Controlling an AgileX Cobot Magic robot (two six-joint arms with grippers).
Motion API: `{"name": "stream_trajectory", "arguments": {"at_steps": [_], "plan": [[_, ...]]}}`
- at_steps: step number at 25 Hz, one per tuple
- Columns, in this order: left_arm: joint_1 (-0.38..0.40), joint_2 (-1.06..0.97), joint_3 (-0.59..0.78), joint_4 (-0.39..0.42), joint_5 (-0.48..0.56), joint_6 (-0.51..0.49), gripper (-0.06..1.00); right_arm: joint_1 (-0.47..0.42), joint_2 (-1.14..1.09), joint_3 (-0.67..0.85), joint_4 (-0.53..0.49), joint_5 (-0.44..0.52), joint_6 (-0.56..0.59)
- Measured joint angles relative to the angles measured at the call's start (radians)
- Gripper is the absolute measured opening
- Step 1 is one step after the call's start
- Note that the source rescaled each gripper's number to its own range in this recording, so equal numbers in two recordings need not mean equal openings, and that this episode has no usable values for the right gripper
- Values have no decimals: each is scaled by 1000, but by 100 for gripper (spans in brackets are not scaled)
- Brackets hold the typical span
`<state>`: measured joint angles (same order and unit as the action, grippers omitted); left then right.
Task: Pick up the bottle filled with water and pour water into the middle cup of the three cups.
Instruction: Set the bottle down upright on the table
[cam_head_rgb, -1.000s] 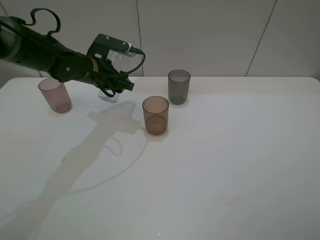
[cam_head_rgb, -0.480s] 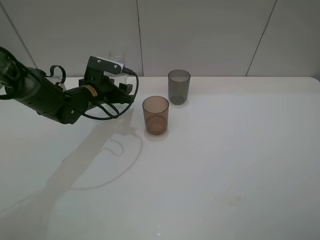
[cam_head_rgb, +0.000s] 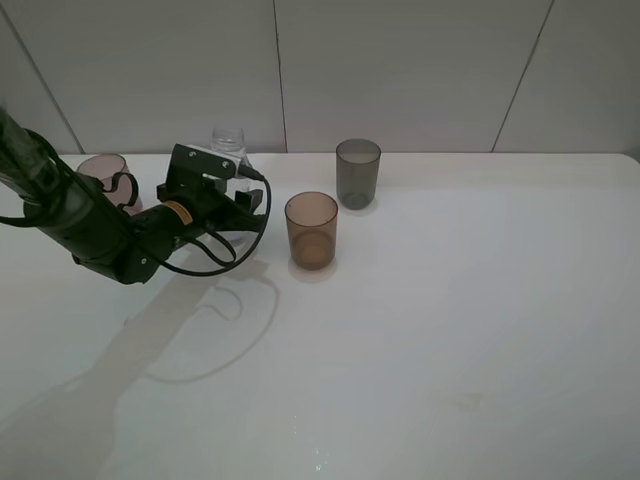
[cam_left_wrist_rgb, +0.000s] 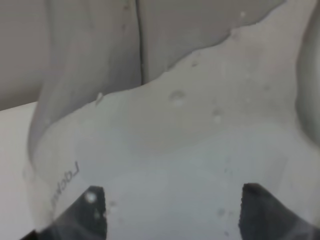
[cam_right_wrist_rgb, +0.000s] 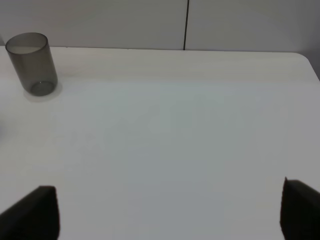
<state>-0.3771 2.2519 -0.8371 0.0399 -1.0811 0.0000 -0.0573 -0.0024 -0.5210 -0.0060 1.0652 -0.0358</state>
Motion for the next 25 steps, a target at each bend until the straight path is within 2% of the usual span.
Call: {"name": "stream_trajectory", "arguments": {"at_steps": [2, 3, 5, 7, 15, 23, 25], "plan": [[0, 0, 5, 0, -3, 0, 4, 0, 0, 0, 0, 0, 0], [0, 0, 6, 0, -3, 0, 12, 0, 0, 0, 0, 0, 0], [0, 0, 6, 0, -5, 0, 33, 0, 0, 0, 0, 0, 0], [0, 0, 6, 0, -5, 0, 41, 0, 0, 0, 0, 0, 0], [0, -35, 8, 13, -8, 25, 45, 0, 0, 0, 0, 0, 0], [0, -112, 23, 33, -23, 123, 45, 0, 0, 0, 6, 0, 0], [0, -130, 23, 34, -29, 124, 50, 0, 0, 0, 0, 0, 0]]}}
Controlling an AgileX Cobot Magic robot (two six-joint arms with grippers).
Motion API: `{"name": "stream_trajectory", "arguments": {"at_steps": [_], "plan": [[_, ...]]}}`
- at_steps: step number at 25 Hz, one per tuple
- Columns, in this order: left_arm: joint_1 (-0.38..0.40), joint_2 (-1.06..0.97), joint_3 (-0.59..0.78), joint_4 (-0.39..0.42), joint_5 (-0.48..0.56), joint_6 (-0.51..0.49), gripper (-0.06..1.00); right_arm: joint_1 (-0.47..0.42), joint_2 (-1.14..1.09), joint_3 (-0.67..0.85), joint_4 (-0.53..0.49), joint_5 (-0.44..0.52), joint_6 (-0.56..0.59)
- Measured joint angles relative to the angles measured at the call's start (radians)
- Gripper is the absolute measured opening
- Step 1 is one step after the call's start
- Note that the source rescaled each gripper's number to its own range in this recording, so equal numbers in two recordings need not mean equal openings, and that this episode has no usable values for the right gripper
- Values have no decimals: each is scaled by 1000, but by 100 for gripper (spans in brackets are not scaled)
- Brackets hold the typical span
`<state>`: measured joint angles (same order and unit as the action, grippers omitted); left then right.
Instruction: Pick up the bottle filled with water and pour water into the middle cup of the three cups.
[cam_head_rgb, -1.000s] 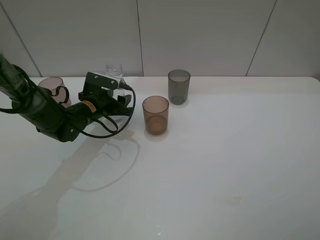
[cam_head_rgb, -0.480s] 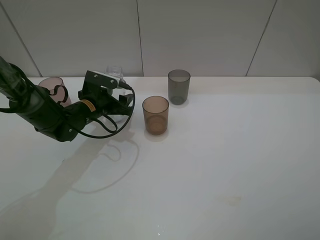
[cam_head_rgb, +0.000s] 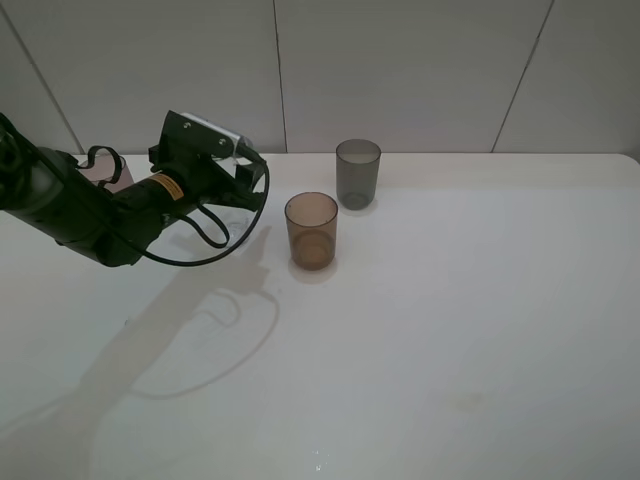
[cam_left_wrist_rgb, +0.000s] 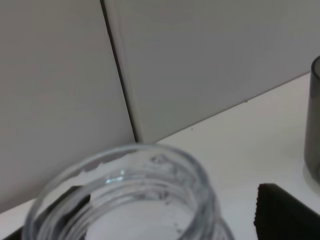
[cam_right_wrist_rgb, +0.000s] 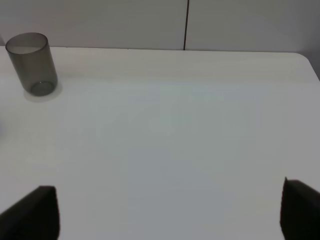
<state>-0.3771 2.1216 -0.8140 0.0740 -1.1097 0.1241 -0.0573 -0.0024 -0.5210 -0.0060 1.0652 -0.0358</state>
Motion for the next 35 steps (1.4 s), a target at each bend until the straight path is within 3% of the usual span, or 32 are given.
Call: {"name": "stream_trajectory", "arguments": {"at_steps": [4, 9, 12, 16, 20, 28, 32, 35], "plan": [[0, -50, 1, 1, 0, 2, 75, 0, 0, 0, 0, 0, 0], [0, -149, 2, 1, 10, 4, 78, 0, 0, 0, 0, 0, 0], [0, -239, 3, 1, 89, 4, 78, 0, 0, 0, 0, 0, 0], [0, -396, 3, -2, 325, 5, 78, 0, 0, 0, 0, 0, 0], [16, -585, 4, -33, 675, 5, 78, 0, 0, 0, 0, 0, 0], [146, -980, 4, -87, 1333, -76, 78, 0, 0, 0, 0, 0, 0], [196, -1194, 4, -82, 1569, -87, 78, 0, 0, 0, 0, 0, 0], [213, -1358, 4, -74, 1683, -115, 78, 0, 0, 0, 0, 0, 0]]}}
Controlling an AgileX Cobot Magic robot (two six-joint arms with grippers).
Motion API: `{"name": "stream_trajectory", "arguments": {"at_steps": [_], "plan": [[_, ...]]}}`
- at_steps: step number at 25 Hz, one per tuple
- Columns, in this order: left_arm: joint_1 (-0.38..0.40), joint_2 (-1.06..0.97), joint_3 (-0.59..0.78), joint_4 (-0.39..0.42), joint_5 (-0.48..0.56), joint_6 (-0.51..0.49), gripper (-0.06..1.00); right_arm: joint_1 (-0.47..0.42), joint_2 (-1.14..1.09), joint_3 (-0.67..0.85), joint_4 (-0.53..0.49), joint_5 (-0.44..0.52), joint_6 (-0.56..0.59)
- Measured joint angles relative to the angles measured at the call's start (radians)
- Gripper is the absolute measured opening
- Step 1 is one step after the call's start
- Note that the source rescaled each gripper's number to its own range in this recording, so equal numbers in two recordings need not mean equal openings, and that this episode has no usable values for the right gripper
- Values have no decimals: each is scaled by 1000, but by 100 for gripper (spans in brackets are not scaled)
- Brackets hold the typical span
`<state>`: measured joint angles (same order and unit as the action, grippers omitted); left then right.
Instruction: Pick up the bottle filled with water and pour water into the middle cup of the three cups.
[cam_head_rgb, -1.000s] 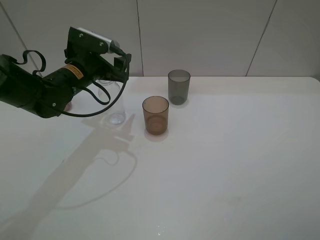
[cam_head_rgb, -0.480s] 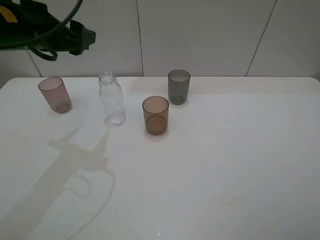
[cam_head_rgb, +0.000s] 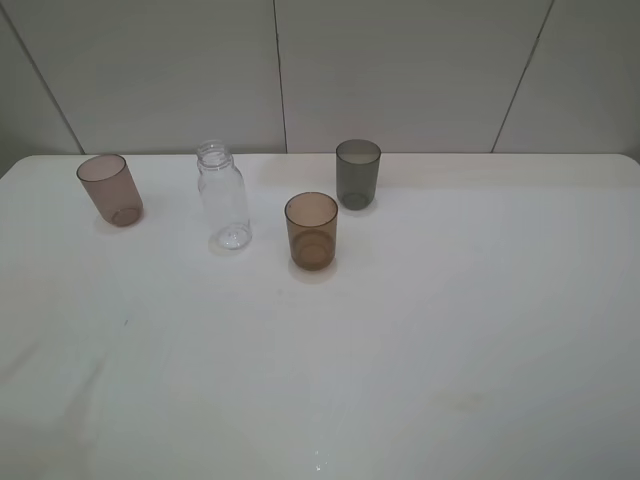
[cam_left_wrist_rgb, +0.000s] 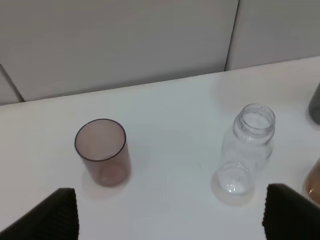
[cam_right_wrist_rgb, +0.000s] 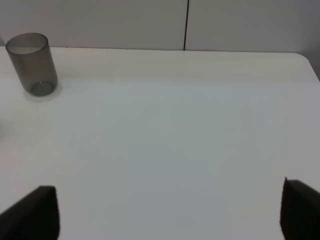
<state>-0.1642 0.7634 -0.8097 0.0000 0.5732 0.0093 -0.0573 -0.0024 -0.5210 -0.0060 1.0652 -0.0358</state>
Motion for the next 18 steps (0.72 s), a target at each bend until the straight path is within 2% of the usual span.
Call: {"name": "stream_trajectory", "arguments": {"at_steps": [9, 16, 18], "plan": [[3, -414, 0, 0, 272, -31, 78, 0, 0, 0, 0, 0, 0], [3, -492, 0, -12, 561, -31, 78, 0, 0, 0, 0, 0, 0], [3, -495, 4, -12, 605, -23, 78, 0, 0, 0, 6, 0, 0]]}}
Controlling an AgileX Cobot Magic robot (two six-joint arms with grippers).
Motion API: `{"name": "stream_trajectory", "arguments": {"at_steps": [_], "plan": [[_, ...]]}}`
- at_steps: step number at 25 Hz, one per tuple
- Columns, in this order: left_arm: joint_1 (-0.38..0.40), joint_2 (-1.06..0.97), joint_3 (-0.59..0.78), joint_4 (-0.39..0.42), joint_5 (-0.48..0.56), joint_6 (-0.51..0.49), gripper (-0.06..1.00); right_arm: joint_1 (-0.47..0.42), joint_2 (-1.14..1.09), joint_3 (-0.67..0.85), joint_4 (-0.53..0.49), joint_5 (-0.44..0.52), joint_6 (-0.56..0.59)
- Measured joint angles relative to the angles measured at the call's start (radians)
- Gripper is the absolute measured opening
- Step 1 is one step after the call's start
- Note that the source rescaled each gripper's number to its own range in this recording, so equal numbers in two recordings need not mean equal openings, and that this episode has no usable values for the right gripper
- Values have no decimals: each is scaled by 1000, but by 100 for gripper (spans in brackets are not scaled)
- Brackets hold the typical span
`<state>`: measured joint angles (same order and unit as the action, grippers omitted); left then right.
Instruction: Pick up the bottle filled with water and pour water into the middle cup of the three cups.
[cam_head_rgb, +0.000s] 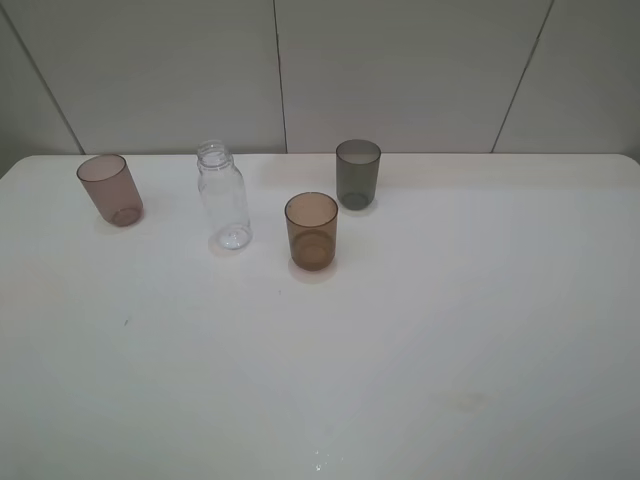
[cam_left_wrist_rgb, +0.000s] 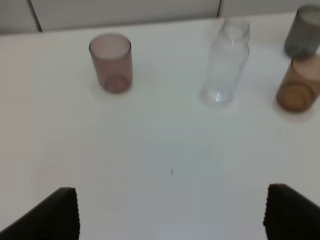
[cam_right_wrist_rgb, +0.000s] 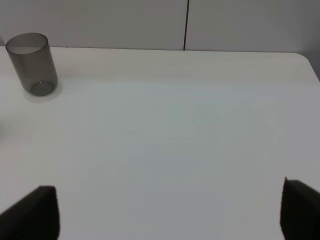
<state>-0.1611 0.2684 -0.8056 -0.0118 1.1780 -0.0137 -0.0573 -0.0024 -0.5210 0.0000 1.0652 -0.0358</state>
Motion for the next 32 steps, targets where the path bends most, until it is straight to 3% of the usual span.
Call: {"name": "stream_trajectory", "arguments": {"at_steps": [11, 16, 32], "plan": [[0, -86, 263, 12, -48, 31, 78, 0, 0, 0, -6, 0, 0], [0, -135, 288, 12, -107, 33, 78, 0, 0, 0, -6, 0, 0], [2, -272, 298, 12, -117, 33, 78, 0, 0, 0, -6, 0, 0]]}}
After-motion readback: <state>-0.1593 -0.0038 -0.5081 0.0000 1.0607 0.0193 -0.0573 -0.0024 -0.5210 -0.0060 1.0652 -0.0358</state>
